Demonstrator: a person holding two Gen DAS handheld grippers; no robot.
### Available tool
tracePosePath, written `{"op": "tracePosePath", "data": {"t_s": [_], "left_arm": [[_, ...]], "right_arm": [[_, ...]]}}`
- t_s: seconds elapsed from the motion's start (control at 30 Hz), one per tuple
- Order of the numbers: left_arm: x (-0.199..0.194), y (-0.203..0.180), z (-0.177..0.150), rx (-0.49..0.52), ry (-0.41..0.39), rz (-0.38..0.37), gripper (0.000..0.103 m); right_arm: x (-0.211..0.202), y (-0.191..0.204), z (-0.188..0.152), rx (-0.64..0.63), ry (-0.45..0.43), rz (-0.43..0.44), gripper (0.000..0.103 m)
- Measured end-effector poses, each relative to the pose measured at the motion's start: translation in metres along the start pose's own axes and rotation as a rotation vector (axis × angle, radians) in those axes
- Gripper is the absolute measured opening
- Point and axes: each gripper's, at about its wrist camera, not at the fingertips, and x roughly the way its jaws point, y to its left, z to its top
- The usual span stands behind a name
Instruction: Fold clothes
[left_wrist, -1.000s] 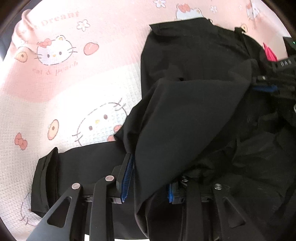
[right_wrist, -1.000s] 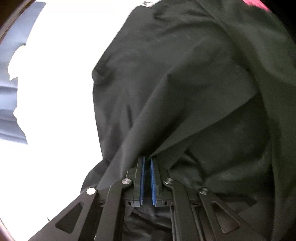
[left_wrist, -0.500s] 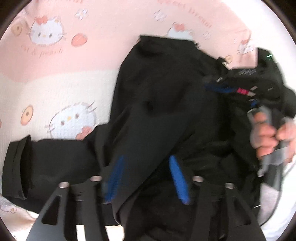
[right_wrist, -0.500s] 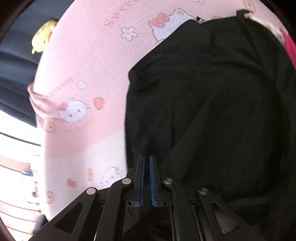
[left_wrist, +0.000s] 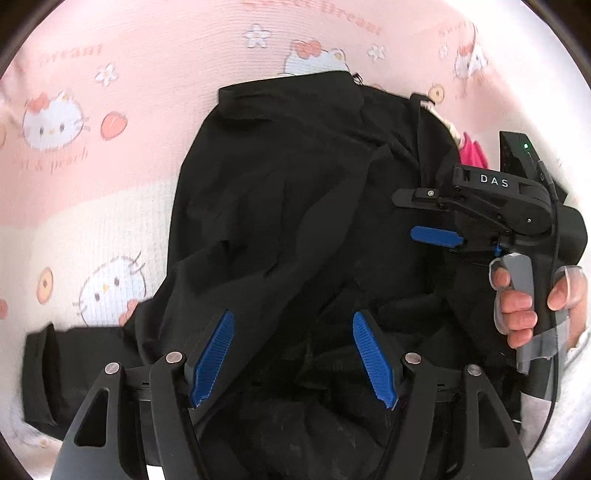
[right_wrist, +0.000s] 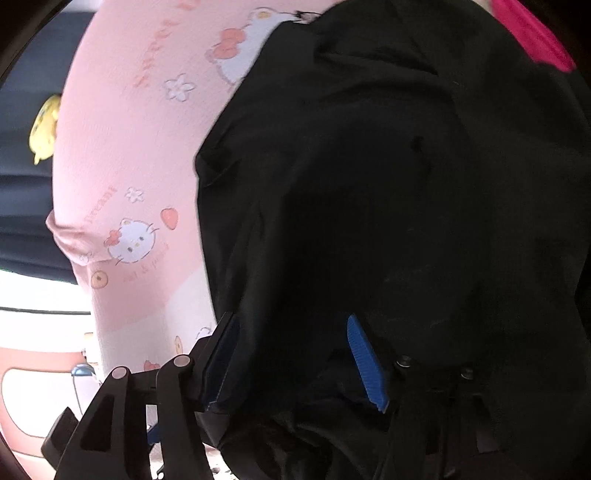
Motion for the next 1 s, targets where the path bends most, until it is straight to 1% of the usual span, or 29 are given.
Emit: {"op": "tracePosePath", "data": {"t_s": [0.07, 0.17, 0.23, 0.4, 0.5, 0.53, 0.57, 0.6, 0.67, 0.7, 0.83, 1.0], "left_arm": [[0.010, -0.010, 0.004, 0.031, 0.007, 0.019, 0.065], [0.027, -0.021, 0.019, 0.071, 0.029, 0.040, 0.065], [0.041, -0.027, 0.029, 0.098, 0.057, 0.060, 0.065], [0.083, -0.031, 0.053, 0.131, 0.146, 0.053, 0.065], [0.105, -0.027, 0.065, 0.126, 0.186, 0.031, 0.065], [0.111, -0.024, 0.068, 0.111, 0.188, 0.014, 0.065], [0.113, -0.019, 0.070, 0.079, 0.173, -0.014, 0.065], [0.116, -0.014, 0.073, 0.048, 0.158, -0.042, 0.064], [0.121, -0.006, 0.077, -0.002, 0.133, -0.087, 0.024], [0.121, -0.004, 0.077, 0.000, 0.130, -0.085, 0.012], [0.121, 0.001, 0.078, 0.011, 0.117, -0.075, 0.010], [0.123, 0.010, 0.080, 0.022, 0.105, -0.061, 0.010]], "right_arm": [[0.004, -0.012, 0.004, 0.023, 0.013, -0.005, 0.062], [0.015, -0.026, 0.010, 0.046, 0.040, -0.008, 0.063], [0.023, -0.034, 0.014, 0.065, 0.053, -0.005, 0.063], [0.042, -0.042, 0.023, 0.091, 0.073, 0.017, 0.063], [0.051, -0.044, 0.029, 0.105, 0.085, 0.026, 0.063], [0.052, -0.045, 0.031, 0.111, 0.087, 0.031, 0.063], [0.054, -0.046, 0.032, 0.117, 0.090, 0.035, 0.063], [0.057, -0.049, 0.024, 0.123, 0.093, 0.034, 0.063], [0.061, -0.050, 0.024, 0.133, 0.098, 0.026, 0.064], [0.062, -0.050, 0.024, 0.136, 0.100, 0.022, 0.064], [0.067, -0.049, 0.021, 0.151, 0.096, 0.016, 0.064], [0.074, -0.042, 0.016, 0.146, 0.076, -0.014, 0.064]]}}
